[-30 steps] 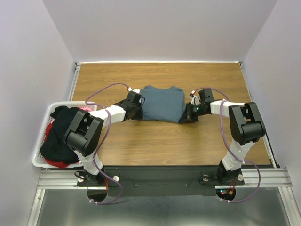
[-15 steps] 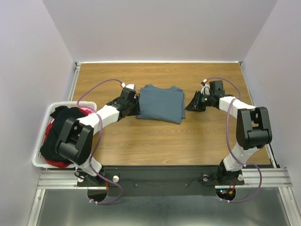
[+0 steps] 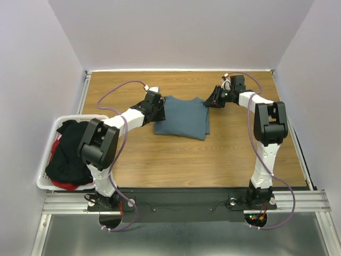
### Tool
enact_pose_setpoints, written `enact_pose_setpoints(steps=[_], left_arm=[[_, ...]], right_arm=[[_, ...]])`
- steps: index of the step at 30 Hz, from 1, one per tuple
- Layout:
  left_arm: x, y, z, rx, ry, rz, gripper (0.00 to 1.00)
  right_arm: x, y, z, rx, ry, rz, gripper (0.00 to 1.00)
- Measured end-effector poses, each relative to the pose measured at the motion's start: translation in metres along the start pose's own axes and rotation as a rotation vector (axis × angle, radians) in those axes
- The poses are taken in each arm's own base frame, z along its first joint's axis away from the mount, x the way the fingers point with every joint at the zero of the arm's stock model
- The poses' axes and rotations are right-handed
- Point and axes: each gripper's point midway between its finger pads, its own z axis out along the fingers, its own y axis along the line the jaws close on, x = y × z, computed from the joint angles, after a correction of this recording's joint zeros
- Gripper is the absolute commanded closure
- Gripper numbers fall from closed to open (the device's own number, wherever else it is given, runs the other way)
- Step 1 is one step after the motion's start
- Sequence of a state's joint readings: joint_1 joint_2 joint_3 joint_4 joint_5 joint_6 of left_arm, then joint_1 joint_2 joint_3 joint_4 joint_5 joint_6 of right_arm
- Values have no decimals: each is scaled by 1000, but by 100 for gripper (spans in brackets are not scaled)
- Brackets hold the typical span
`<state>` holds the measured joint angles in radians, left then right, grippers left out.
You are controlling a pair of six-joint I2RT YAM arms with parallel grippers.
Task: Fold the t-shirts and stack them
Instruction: Neatly place the folded tshirt to the corner
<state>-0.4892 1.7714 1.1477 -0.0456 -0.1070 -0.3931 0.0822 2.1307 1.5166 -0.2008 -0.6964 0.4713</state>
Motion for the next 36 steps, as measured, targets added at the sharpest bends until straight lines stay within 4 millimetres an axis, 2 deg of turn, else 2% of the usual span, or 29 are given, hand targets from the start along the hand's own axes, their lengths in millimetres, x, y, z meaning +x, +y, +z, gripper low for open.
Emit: enact_pose_setpoints(steps=[4,8,10,11,15,18,20,24,27,32,34,36], left_arm=[[20,9,21,-42,60,14,41],[21,10,21,-60,70,41,40],[14,5,16,-76,45,75,37],[11,-2,12,-75,32,97,36],[6,-29,-11,-70,-22,187,31],[3,-47,-33,-45,-55,226,30],[-4,-49,-45,-39,-83,225,29],[-12,-32,-63,-74,-120,206,29],[-10,-17,-69,-110,-123,201,29],[3,14,-73,-176,-102,192,29],[7,26,-77,-194,-100,183,29],[9,40,-82,-213,-104,167,29]], right_arm=[[13,-26,17,46,37,51,70],[9,-31,14,80,13,51,68],[11,-35,6,125,-5,47,58],[13,-35,3,135,-9,42,49],[18,-28,-28,215,-44,23,28],[21,-17,-54,256,-77,1,21],[25,-7,-69,273,-97,-12,20],[42,-4,-71,323,-80,-19,19],[70,-5,-57,377,-18,-25,20],[106,-5,-32,429,69,-26,20],[116,-9,-23,457,93,-24,20],[113,-6,-19,470,78,-27,23]])
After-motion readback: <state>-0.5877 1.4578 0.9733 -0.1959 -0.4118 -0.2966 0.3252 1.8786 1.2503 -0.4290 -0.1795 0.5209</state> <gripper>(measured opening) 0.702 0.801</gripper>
